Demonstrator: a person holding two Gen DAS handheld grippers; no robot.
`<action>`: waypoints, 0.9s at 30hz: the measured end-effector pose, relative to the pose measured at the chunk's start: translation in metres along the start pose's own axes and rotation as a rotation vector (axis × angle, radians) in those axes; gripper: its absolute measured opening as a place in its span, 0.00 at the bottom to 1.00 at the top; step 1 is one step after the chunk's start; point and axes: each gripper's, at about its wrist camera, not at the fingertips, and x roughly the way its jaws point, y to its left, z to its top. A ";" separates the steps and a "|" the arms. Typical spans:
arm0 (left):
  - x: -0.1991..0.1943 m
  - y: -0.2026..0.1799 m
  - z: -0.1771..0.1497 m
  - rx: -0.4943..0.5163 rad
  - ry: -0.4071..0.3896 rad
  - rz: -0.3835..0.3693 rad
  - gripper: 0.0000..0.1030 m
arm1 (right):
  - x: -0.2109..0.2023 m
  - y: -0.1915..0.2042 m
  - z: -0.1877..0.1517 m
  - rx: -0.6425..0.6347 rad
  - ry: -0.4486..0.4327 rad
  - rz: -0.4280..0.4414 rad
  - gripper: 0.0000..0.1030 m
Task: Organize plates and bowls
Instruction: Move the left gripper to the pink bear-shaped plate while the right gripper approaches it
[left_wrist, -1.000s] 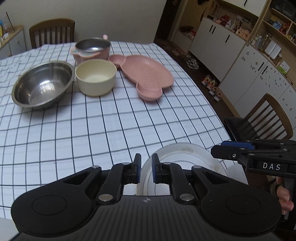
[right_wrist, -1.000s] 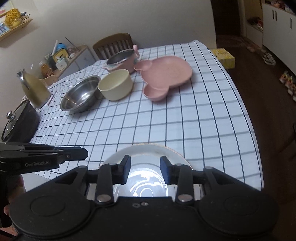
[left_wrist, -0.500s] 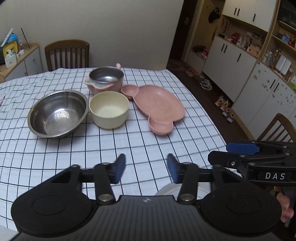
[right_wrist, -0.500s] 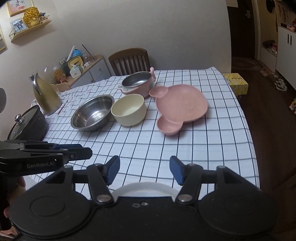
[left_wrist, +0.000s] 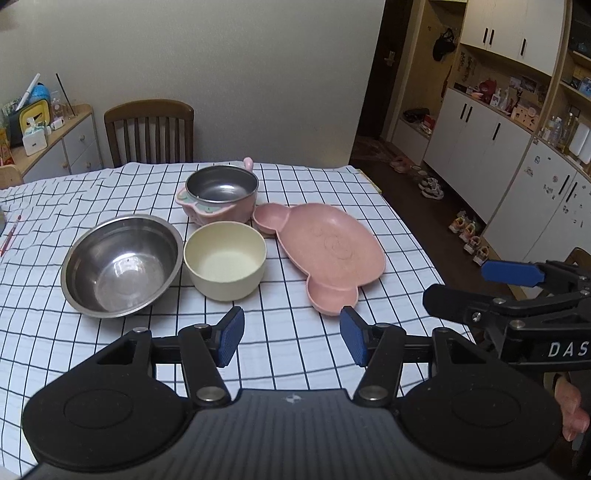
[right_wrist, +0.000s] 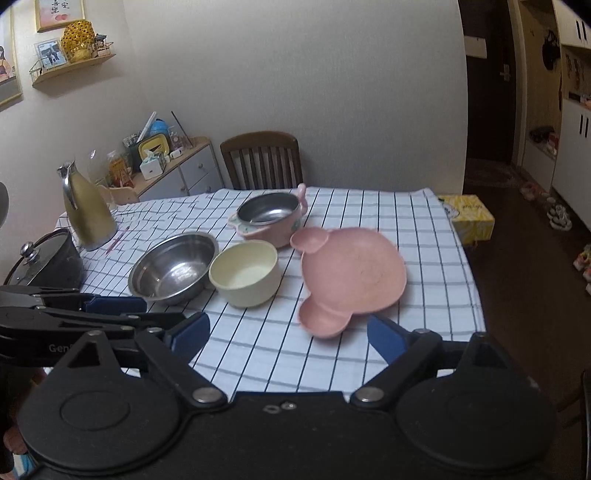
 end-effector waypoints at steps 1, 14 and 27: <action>0.003 -0.001 0.003 0.002 -0.003 0.006 0.58 | 0.002 -0.002 0.003 -0.002 -0.006 -0.004 0.96; 0.060 -0.011 0.035 -0.030 0.008 0.033 0.75 | 0.053 -0.042 0.038 -0.019 0.011 -0.080 1.00; 0.147 -0.015 0.041 -0.090 0.128 0.045 0.75 | 0.133 -0.101 0.050 0.084 0.146 -0.138 0.98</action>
